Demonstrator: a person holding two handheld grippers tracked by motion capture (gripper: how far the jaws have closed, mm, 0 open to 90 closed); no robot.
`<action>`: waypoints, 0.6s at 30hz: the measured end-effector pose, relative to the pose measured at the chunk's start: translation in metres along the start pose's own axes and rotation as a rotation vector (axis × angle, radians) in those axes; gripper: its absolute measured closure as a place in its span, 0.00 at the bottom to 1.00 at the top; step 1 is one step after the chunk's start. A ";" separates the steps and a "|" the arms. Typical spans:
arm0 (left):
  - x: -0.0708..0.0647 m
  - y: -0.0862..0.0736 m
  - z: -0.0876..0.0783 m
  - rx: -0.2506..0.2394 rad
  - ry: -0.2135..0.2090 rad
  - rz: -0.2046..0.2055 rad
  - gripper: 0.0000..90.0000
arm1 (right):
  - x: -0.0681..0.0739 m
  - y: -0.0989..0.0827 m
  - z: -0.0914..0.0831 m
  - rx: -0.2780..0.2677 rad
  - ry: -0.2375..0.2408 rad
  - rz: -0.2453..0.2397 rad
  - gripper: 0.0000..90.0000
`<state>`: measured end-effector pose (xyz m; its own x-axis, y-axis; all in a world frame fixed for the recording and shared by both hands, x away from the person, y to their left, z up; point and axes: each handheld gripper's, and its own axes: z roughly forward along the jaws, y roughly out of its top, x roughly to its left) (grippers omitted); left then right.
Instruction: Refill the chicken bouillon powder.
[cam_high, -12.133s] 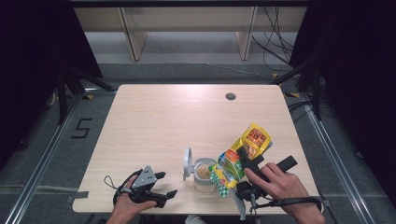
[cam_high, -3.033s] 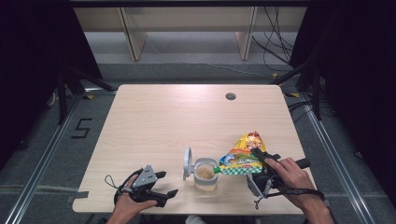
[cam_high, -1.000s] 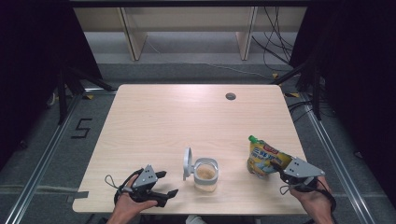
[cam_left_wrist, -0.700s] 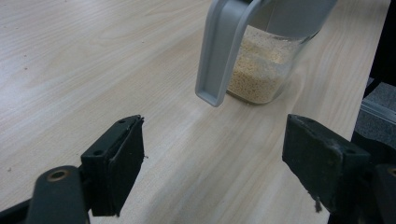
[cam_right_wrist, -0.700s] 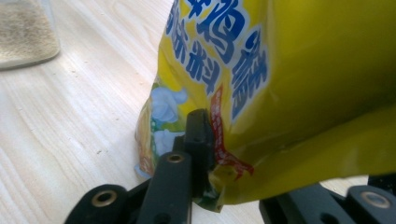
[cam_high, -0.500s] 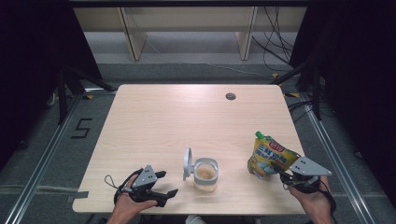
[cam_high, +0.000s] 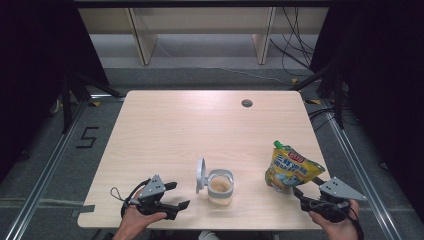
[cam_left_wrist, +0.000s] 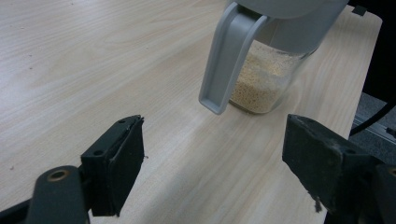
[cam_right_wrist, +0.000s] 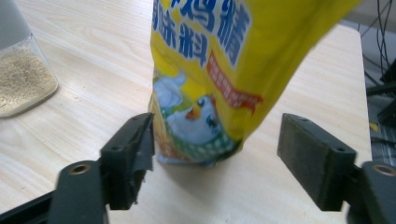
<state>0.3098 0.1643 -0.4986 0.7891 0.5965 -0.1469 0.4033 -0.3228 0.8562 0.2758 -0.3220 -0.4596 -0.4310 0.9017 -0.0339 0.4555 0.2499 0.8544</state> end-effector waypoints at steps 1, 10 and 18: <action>-0.001 0.002 -0.002 0.010 0.000 -0.009 0.22 | -0.001 -0.001 0.000 -0.005 0.003 -0.026 0.29; -0.004 0.016 -0.007 -0.014 0.004 -0.017 0.25 | 0.007 -0.015 -0.009 0.040 -0.006 -0.022 0.25; -0.003 0.030 -0.014 -0.021 0.005 -0.015 0.37 | 0.015 -0.021 -0.011 0.076 0.005 -0.043 0.23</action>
<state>0.3135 0.1633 -0.4657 0.7806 0.6049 -0.1576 0.4056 -0.2983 0.8640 0.2506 -0.3175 -0.4725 -0.4551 0.8879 -0.0674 0.4938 0.3146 0.8107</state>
